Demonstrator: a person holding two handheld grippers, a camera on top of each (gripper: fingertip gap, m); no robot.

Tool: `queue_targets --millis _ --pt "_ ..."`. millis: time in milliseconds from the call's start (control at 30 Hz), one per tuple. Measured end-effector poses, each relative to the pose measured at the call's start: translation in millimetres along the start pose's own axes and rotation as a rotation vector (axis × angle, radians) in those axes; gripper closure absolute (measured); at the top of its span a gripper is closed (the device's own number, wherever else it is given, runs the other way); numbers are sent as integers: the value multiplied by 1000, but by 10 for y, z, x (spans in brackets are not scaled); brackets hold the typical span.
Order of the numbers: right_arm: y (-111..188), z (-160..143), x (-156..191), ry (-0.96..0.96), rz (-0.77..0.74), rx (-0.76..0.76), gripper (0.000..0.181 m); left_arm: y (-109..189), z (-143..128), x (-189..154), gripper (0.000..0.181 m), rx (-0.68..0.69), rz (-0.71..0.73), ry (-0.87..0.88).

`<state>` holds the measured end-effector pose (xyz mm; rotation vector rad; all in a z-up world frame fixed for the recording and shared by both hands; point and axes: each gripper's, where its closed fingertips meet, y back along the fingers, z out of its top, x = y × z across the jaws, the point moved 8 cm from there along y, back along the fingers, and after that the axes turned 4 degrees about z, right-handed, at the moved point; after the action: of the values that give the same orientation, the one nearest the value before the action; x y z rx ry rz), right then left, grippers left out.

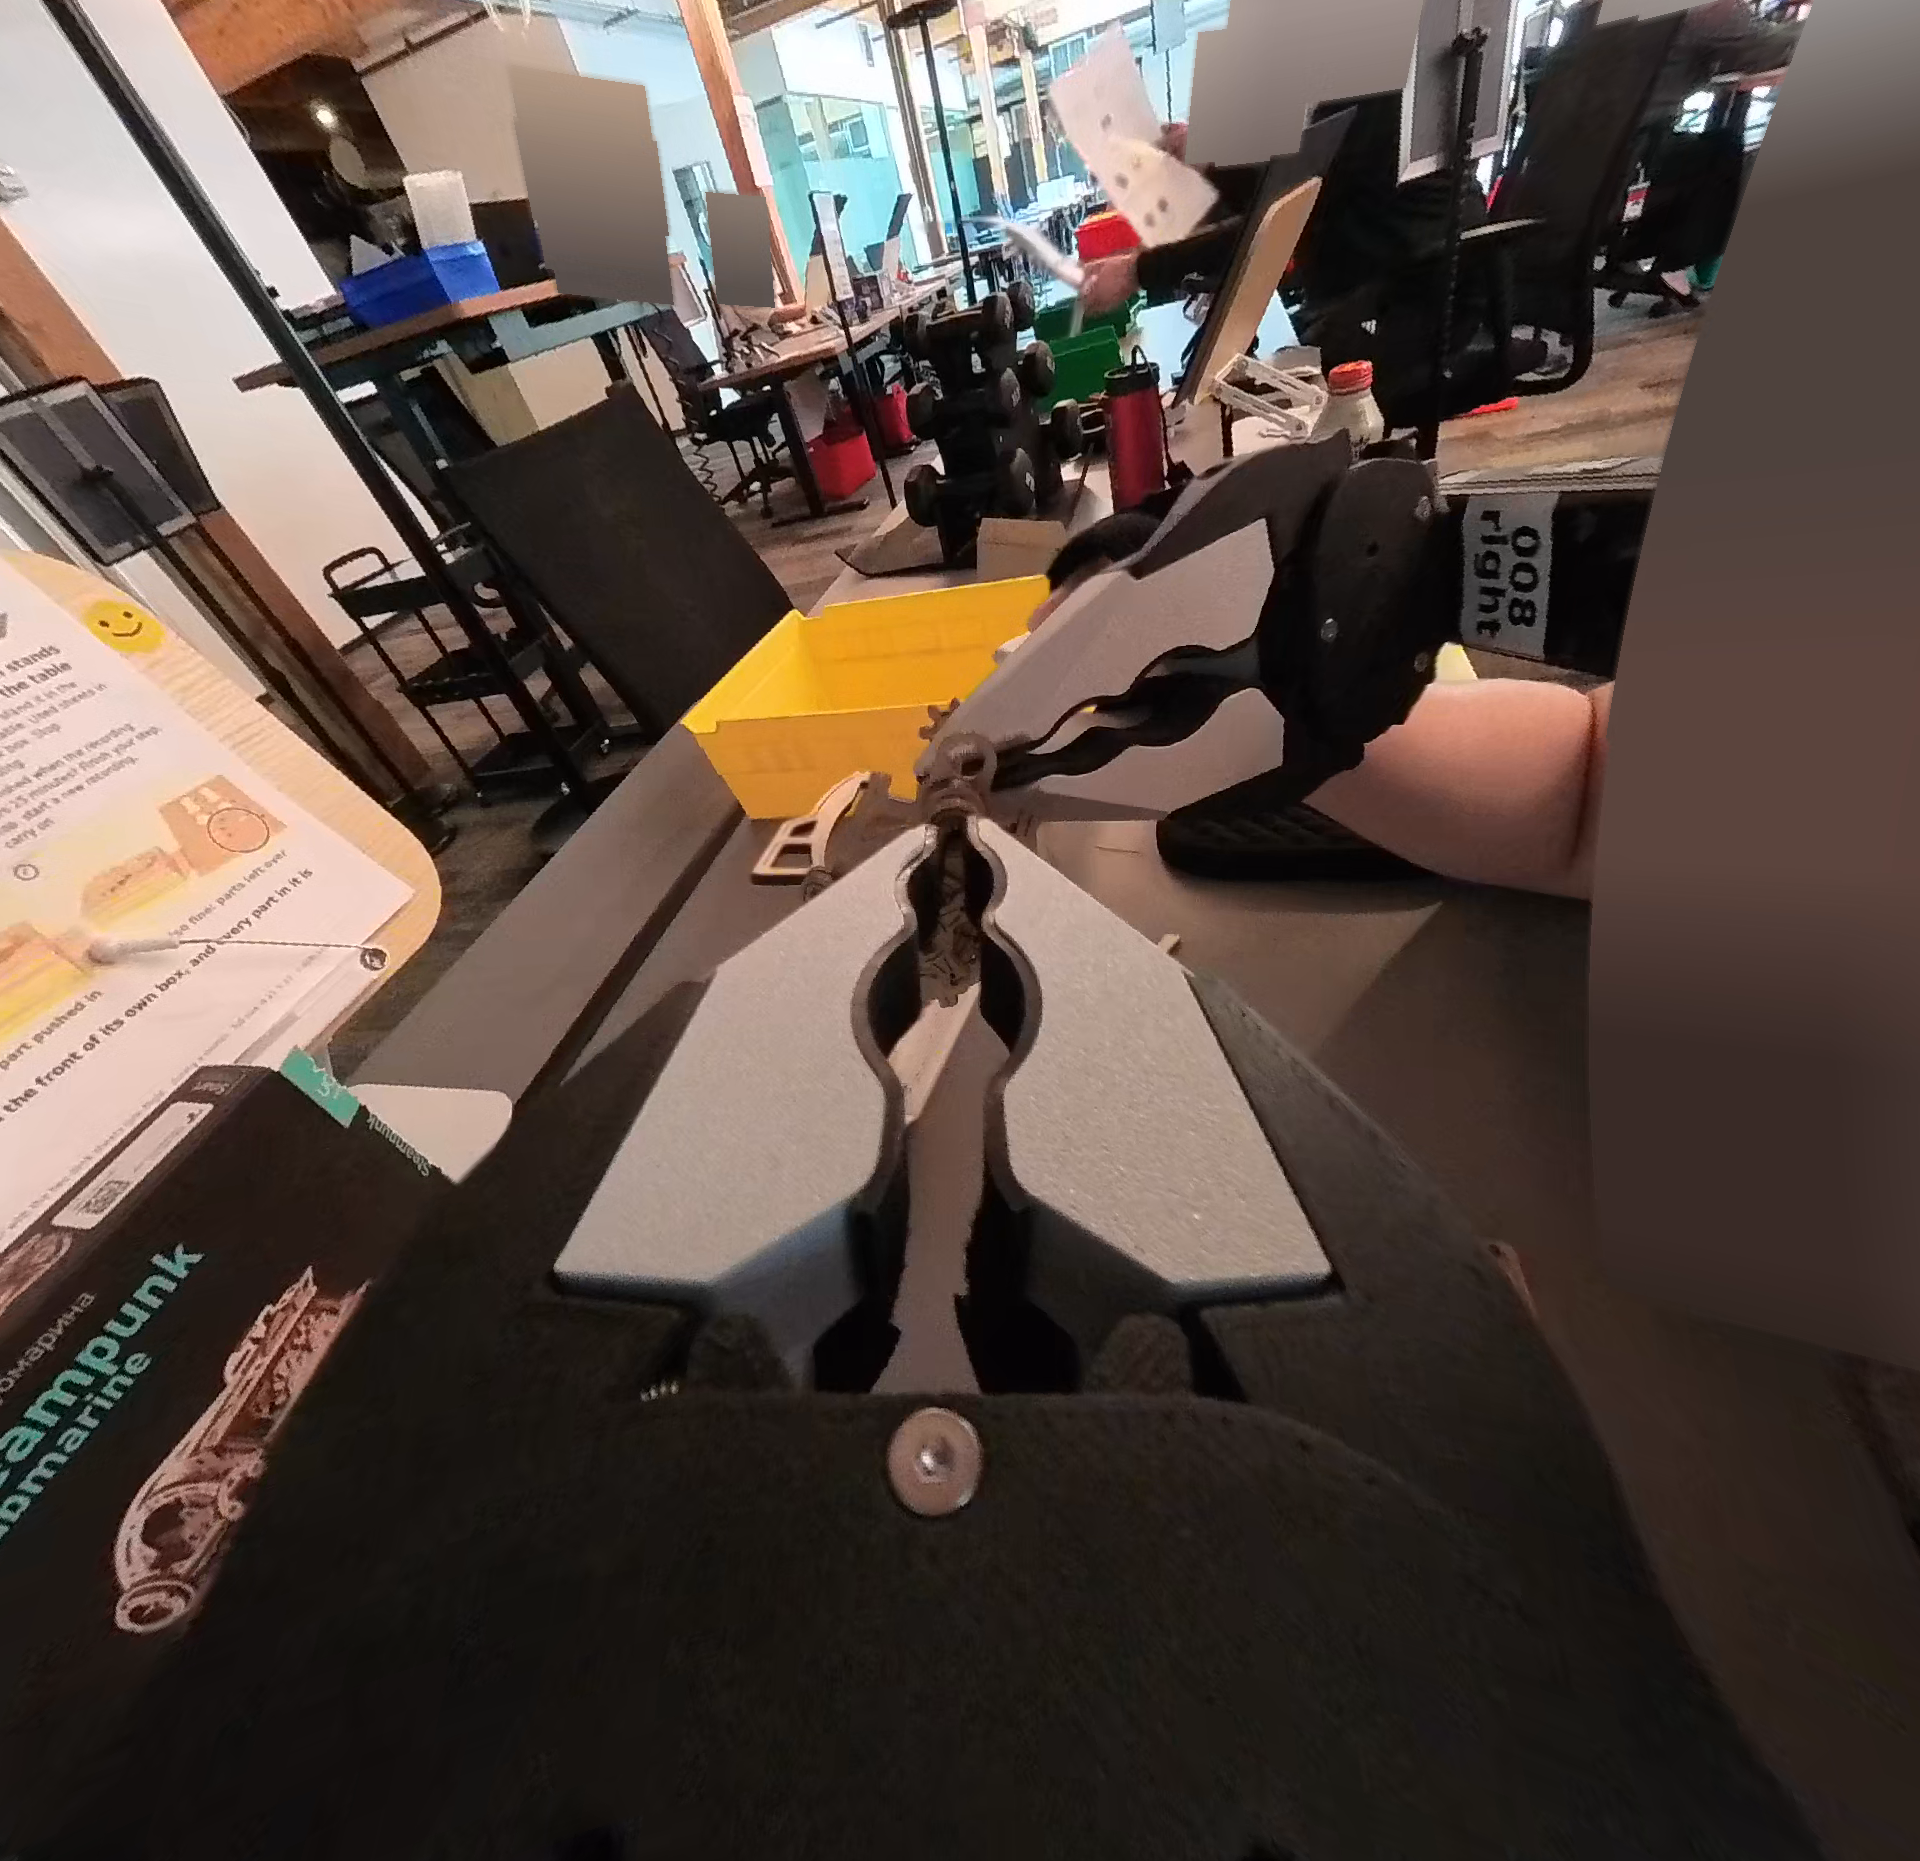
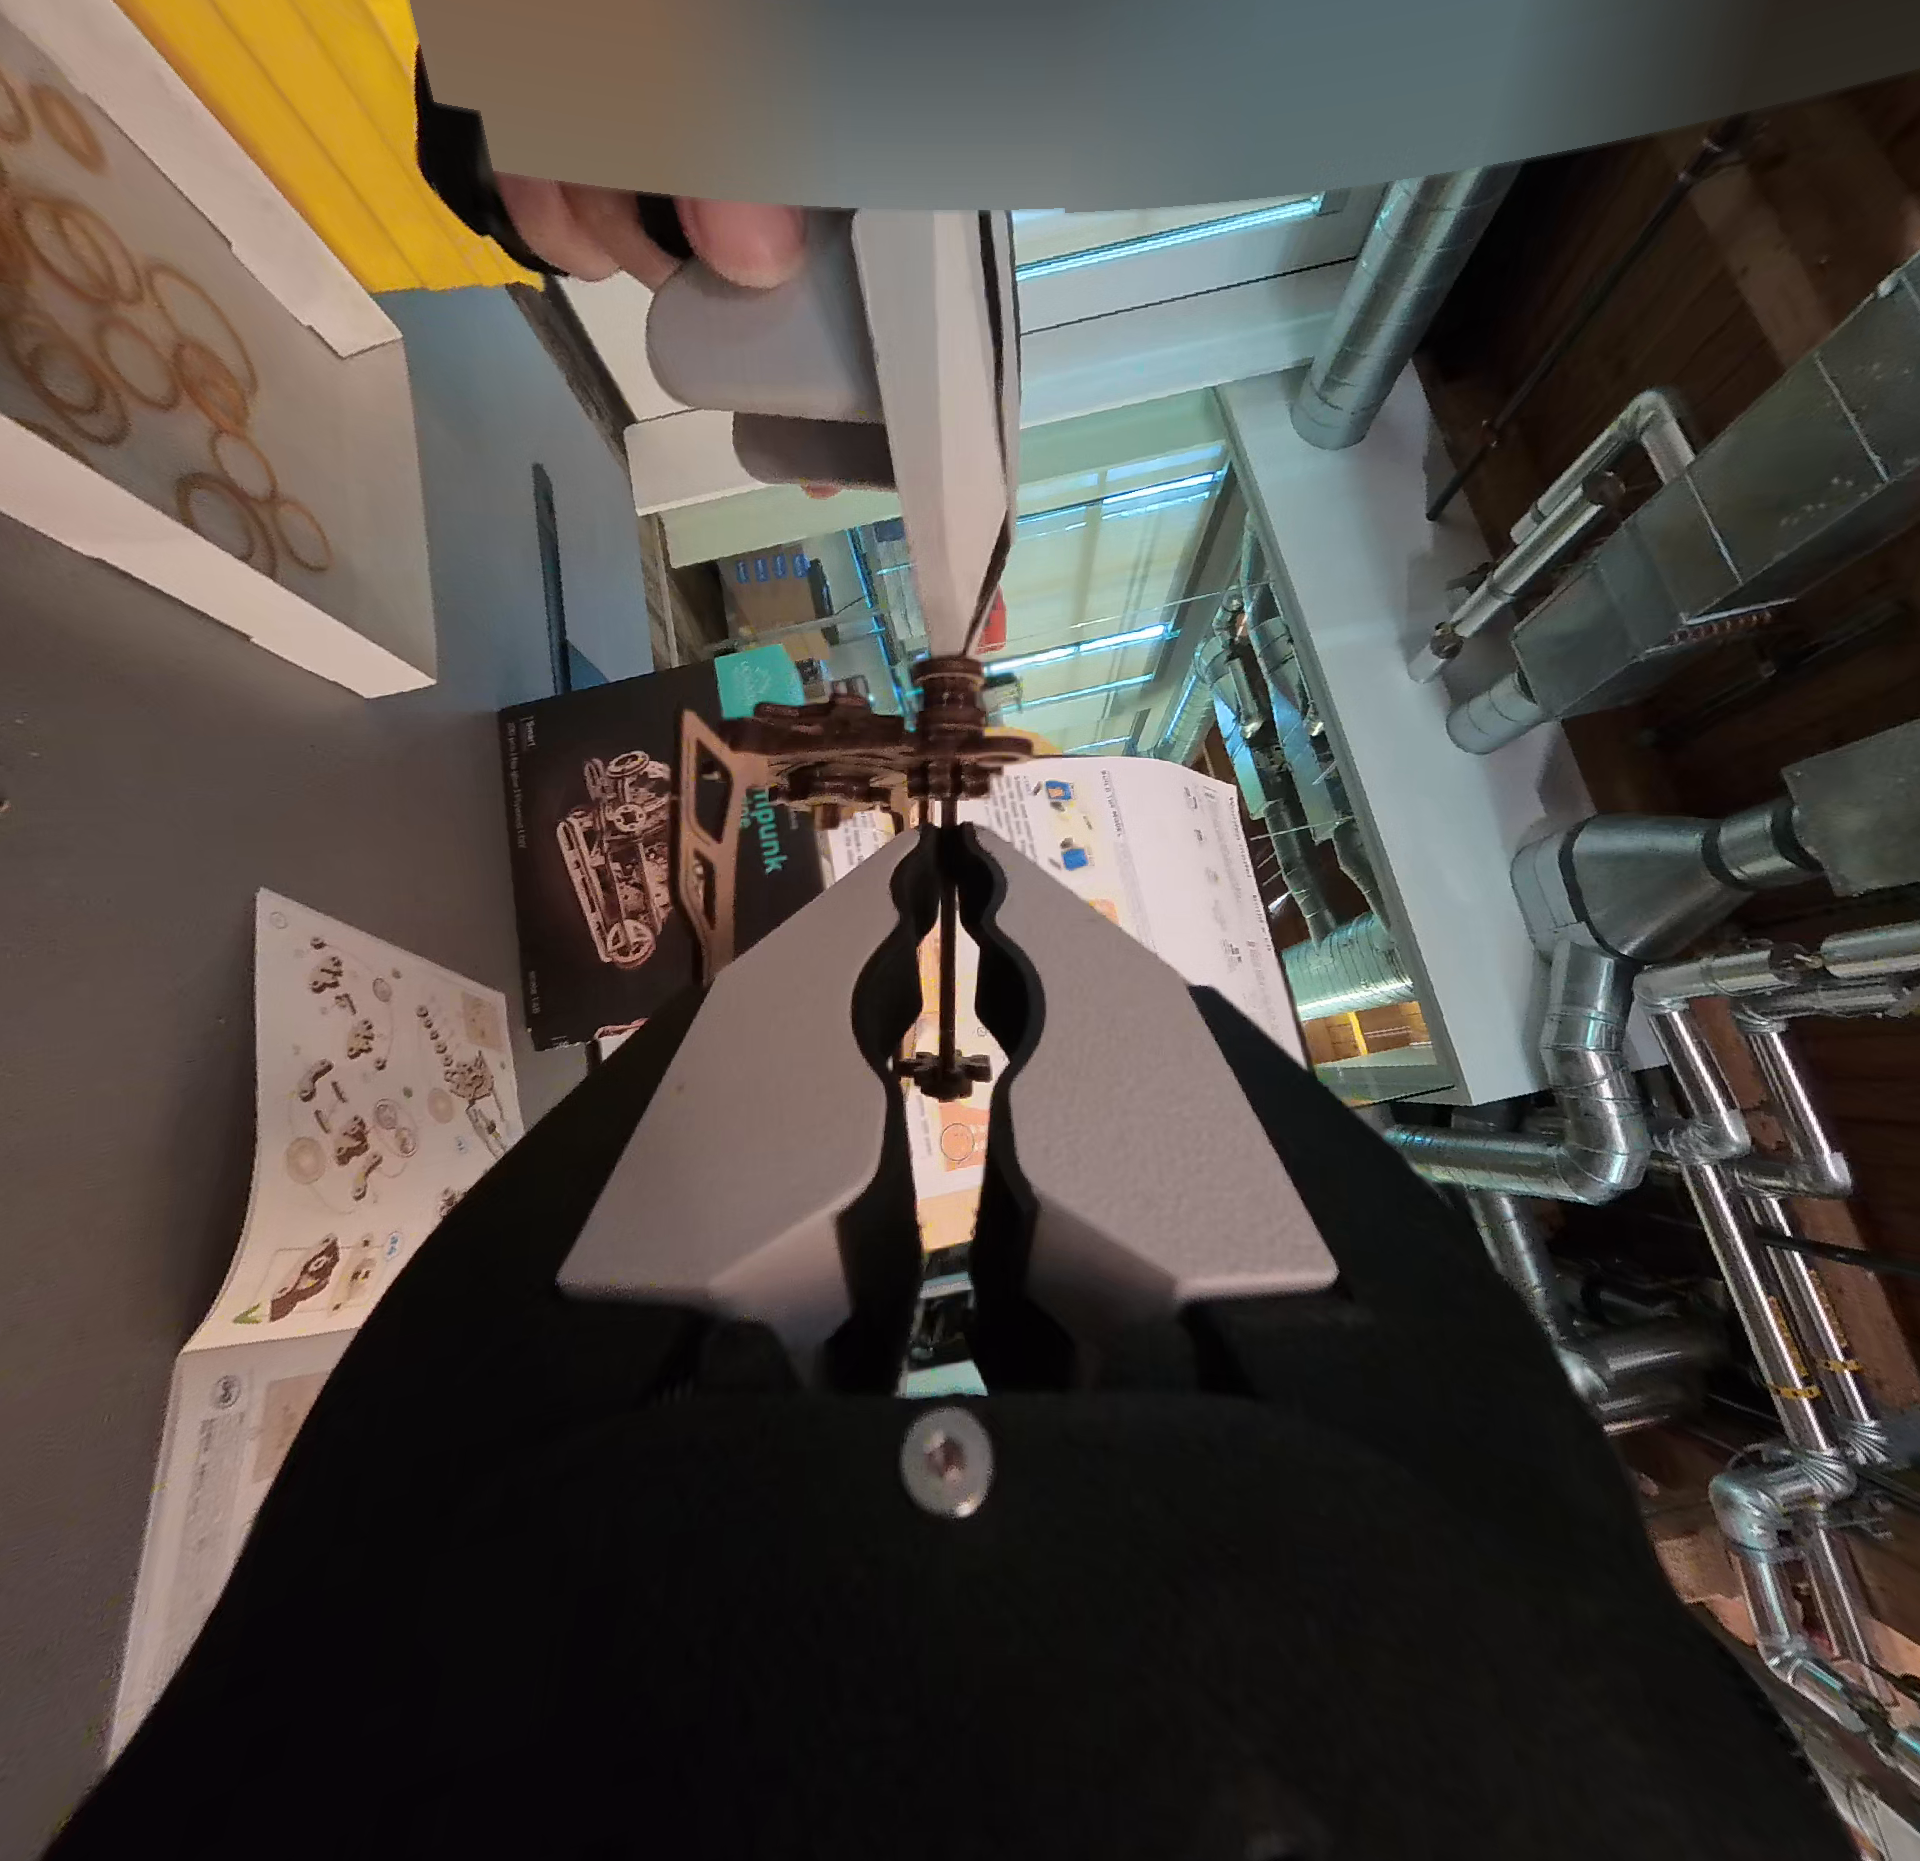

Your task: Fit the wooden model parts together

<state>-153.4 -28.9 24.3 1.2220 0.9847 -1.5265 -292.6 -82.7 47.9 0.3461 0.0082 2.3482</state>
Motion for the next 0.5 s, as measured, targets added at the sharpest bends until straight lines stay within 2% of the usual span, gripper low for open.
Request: queue_targets --millis 333,500 --pt "-29 -34 36 1 18 24 181 -32 -54 46 180 19 -7 60" --pt "-59 -42 10 12 -38 36 180 -26 -37 103 181 -38 4 108"
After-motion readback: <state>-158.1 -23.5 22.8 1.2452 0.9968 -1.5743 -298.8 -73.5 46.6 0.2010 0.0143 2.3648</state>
